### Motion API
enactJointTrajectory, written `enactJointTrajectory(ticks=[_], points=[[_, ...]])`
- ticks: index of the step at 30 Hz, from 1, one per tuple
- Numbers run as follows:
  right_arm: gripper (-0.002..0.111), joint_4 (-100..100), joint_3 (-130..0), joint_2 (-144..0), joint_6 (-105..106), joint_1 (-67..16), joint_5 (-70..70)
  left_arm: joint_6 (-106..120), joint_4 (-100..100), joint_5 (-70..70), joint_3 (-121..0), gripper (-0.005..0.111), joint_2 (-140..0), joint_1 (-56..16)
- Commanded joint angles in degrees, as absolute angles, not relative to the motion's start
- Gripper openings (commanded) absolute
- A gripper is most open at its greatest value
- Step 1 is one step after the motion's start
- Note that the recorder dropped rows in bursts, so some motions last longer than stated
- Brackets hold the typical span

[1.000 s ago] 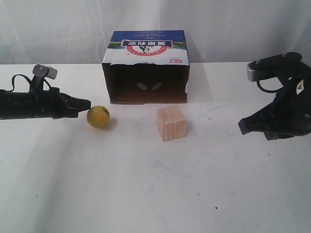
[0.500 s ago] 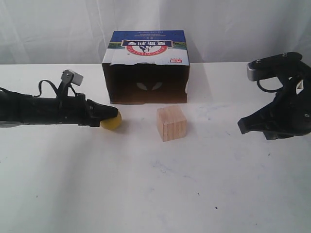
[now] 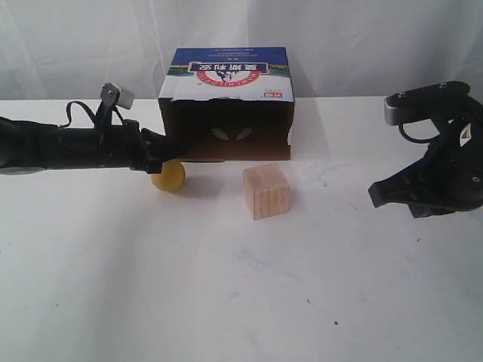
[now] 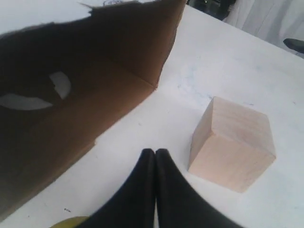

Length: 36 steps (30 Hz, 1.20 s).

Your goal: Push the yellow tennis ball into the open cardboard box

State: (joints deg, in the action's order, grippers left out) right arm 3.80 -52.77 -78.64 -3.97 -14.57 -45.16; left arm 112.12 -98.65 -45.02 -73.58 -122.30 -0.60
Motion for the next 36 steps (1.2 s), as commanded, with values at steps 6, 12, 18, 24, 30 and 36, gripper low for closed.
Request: enactJointTrajectory(ticks=[6,12,18,24,30,36], points=[[0.0,2.83,-52.55,-78.36,-4.34,-14.27,-45.09,113.84,-99.95,-30.5,-71.33,0.0,-116.14,2.15],[0.0,2.85,-52.55,-78.36,-4.34,-14.27,-46.25,115.81,-99.95,-28.43,-71.75,0.0,-120.68,4.7],[0.0,2.85,-52.55,-78.36,-4.34,-14.27,-49.01,115.46,-99.95,-31.93,-74.46,0.0,-125.87,4.7],[0.0,2.85,-52.55,-78.36,-4.34,-14.27,-49.09,112.45,-99.95,-37.51,-74.46,0.0,-126.29,4.57],[0.0,2.85,-52.55,-78.36,-4.34,-14.27,-47.72,112.76,-99.95,-42.02,-74.46,0.0,-126.41,2.49],[0.0,2.85,-52.55,-78.36,-4.34,-14.27,-47.7,116.98,-99.95,-40.0,-78.73,0.0,-128.95,-1.94]])
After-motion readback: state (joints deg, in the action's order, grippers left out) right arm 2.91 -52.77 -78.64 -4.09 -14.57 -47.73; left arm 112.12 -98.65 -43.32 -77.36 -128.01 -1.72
